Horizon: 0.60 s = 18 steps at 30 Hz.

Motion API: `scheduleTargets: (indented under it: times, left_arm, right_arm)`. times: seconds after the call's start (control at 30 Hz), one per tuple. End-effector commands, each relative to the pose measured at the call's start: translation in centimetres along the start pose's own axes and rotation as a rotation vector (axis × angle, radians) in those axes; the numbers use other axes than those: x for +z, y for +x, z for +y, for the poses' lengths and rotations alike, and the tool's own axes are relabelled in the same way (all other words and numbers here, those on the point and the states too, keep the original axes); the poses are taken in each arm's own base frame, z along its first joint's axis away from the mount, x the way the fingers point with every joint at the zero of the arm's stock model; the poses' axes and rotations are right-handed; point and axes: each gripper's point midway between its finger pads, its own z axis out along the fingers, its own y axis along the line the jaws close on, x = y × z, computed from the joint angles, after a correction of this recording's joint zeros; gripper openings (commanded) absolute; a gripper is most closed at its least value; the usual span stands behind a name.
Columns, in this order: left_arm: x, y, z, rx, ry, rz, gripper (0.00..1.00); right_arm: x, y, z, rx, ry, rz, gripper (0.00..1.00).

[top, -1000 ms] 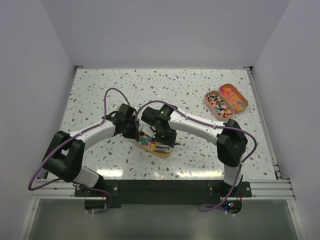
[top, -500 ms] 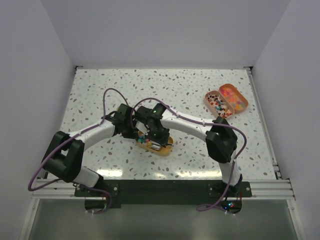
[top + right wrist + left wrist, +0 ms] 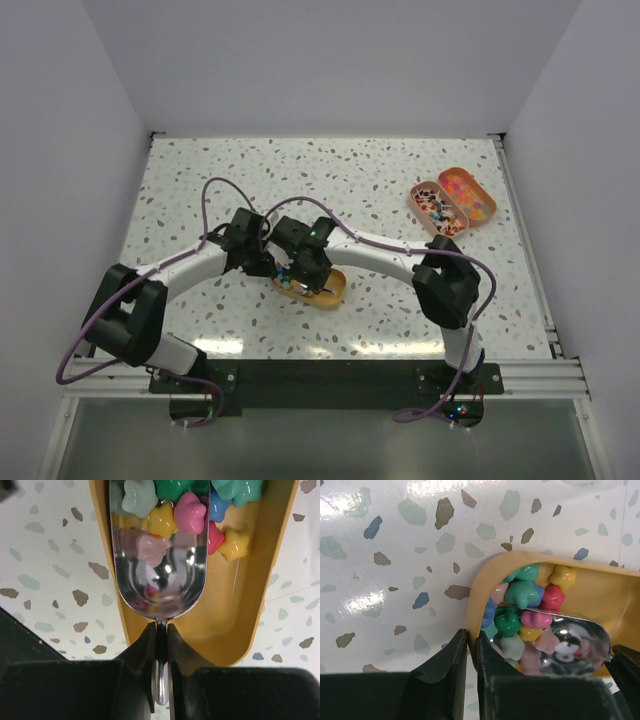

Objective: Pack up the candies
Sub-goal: Scoop the fake candies from the storage box.

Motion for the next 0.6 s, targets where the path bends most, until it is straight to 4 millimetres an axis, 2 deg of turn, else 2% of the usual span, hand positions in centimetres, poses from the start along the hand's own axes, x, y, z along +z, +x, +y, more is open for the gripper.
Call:
scheduleTargets:
  times: [0.0,0.07,0.13,0.3,0.57]
  left_arm:
    - [-1.6,-2.2,-4.0,0.041,0.154,-0.098,0.0]
    - [-1.7,-2.4,-3.9,0.041,0.147,-0.11,0.0]
    - [-1.7,-2.6,-3.5,0.041,0.127,-0.118,0.0]
    - [-1.8,-2.8,-2.4,0.037,0.062,-0.128,0.07]
    - [-2.3,-3.7,-1.4,0.028,0.006,-0.169,0.25]
  right_arm:
    - [1.1,-4.8,-1.4,0.077,0.068,-0.255,0.0]
    - [2.0,-3.9,-1.6,0.085,0.075,-0.256,0.0]
    - [2.2,-4.4,-1.7,0.092,0.077,-0.296,0.0]
    - [3.0,-3.1,-2.1,0.089,0.082,-0.254,0.0]
    - [1.8,-1.7,-2.7,0.061,0.1,-0.233,0.0]
